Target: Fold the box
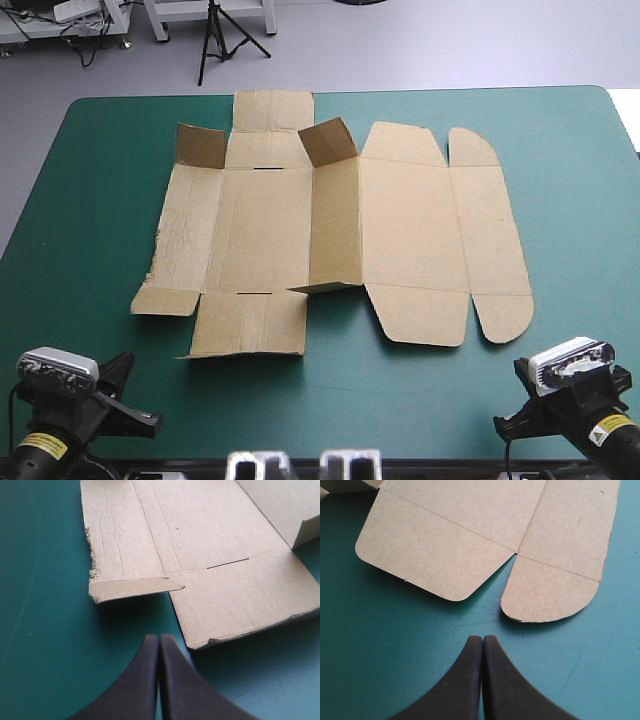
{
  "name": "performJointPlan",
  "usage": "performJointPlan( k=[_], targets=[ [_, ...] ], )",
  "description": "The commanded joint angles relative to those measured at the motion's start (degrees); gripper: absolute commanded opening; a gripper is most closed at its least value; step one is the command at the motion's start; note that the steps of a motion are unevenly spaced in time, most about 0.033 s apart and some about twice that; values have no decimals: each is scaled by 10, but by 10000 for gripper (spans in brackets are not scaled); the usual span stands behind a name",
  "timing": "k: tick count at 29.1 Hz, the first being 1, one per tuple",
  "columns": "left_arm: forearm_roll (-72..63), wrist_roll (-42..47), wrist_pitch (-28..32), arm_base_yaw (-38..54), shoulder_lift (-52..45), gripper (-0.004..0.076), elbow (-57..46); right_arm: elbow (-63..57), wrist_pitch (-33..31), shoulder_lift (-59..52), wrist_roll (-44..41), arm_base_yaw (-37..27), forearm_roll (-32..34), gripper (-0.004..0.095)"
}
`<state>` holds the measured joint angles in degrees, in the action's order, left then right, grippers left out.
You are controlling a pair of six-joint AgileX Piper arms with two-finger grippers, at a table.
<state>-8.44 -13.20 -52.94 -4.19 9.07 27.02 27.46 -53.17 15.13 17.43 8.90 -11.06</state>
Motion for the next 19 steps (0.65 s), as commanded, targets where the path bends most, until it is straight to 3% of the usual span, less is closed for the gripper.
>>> performJointPlan(
  k=[1, 10, 19],
  targets=[
    [-11, 4, 40, 0, 8, -8, 14, 18, 31, 5, 5, -4, -6, -18],
    [-9, 10, 41, 0, 29, -8, 59, 18, 31, 5, 5, -4, -6, -17],
    [5, 50, 48, 0, 188, -8, 211, 18, 31, 5, 5, -4, -6, -17]
  ],
)
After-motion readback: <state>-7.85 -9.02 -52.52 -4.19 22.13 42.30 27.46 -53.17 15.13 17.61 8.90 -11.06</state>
